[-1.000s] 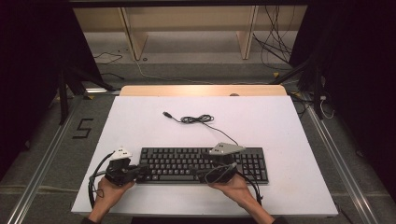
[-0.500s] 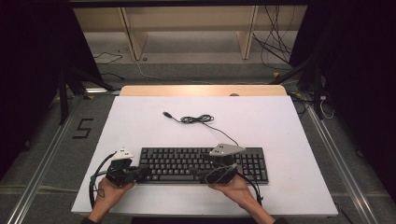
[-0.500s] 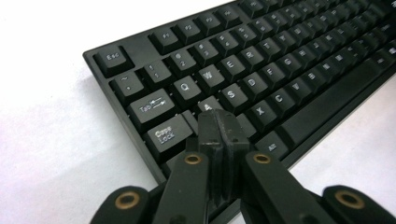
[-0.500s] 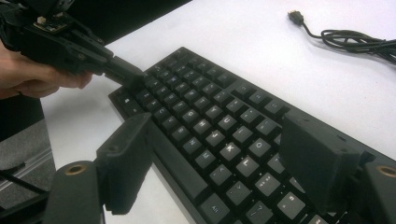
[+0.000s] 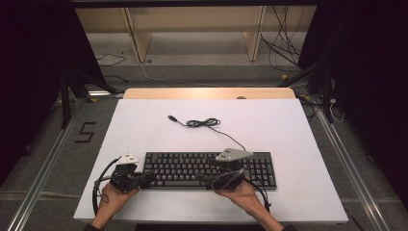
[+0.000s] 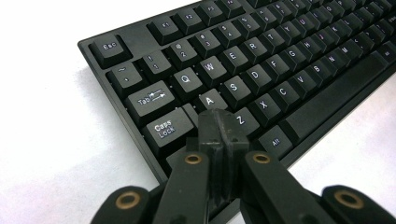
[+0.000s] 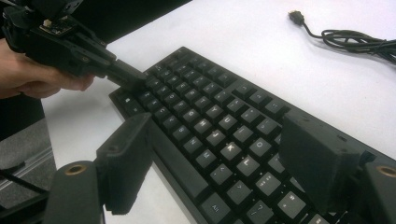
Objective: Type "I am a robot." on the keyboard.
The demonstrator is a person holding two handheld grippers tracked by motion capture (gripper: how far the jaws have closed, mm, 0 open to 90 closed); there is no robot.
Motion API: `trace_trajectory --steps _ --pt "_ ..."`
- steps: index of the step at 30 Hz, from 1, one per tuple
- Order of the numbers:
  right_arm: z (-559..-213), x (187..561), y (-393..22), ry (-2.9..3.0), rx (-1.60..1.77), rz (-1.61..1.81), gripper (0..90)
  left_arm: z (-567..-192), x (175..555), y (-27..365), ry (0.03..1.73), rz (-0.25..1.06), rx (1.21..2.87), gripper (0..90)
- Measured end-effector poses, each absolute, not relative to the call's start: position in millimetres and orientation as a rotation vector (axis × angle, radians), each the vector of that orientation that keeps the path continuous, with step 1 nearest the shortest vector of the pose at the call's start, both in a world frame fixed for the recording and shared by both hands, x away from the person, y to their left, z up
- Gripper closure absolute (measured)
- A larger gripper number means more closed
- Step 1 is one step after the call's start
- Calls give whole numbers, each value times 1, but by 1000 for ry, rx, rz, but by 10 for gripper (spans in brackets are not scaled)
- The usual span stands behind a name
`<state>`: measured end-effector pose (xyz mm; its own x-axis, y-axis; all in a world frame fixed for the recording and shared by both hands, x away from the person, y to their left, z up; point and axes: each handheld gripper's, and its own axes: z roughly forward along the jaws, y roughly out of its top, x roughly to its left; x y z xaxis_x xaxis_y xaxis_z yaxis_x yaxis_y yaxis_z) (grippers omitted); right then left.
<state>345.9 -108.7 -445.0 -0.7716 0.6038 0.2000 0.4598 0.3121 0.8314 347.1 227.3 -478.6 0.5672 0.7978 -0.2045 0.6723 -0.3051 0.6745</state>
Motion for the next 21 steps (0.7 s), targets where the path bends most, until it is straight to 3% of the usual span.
trace_trajectory --steps 16,21 --pt "-444 346 -109 2411 996 1463 271 -467 343 227 1134 264 1978 846" --pt "-444 346 -109 2410 994 1465 271 -466 345 223 1143 252 1944 721"
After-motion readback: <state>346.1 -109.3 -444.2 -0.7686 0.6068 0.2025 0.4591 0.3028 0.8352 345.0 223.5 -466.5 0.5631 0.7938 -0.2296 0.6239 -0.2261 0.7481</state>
